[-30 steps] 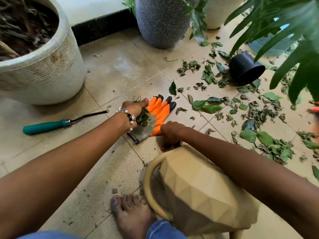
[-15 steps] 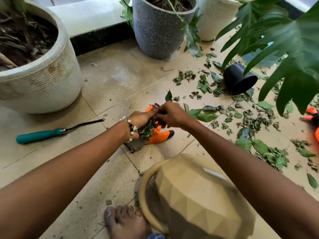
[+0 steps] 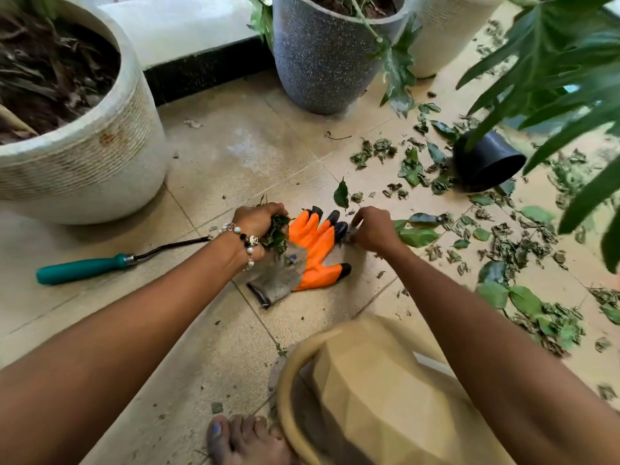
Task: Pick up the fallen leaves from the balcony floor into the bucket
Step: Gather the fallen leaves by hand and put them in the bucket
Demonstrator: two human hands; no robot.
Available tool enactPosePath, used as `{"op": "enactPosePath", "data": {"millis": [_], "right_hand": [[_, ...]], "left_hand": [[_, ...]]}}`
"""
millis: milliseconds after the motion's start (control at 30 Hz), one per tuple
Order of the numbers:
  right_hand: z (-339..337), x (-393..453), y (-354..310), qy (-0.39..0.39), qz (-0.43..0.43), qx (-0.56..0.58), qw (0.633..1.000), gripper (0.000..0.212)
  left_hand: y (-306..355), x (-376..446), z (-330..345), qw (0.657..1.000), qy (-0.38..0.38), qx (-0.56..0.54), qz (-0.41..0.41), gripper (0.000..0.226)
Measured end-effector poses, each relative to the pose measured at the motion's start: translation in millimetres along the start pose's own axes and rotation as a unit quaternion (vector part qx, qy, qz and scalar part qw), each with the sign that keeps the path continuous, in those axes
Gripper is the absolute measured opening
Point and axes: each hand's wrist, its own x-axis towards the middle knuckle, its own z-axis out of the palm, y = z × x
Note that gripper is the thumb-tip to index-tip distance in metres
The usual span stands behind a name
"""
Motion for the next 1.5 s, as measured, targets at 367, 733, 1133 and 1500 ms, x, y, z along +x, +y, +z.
{"op": "enactPosePath", "data": {"millis": [367, 733, 1133, 1500], "right_hand": [[-7, 66, -6, 0.018, -0.112, -0.047, 0.992, 0.061], [3, 32, 64, 0.059, -0.13, -0.152, 0.978, 0.031], [4, -35, 77, -0.025, -0.168, -0.113, 0.979, 0.053], [-3, -39, 58, 0.029, -0.166, -0.043, 0.985, 0.021]], "left_hand": [[28, -51, 4, 0.991, -0.131, 0.007, 0.03, 0.063], [9, 3, -11, 0.999, -0.027, -0.016, -0.026, 0.014], [-8, -4, 8, 0.998, -0.053, 0.036, -0.016, 0.014], [-20, -14, 13, 0.996, -0.061, 0.06, -0.017, 0.011]]}}
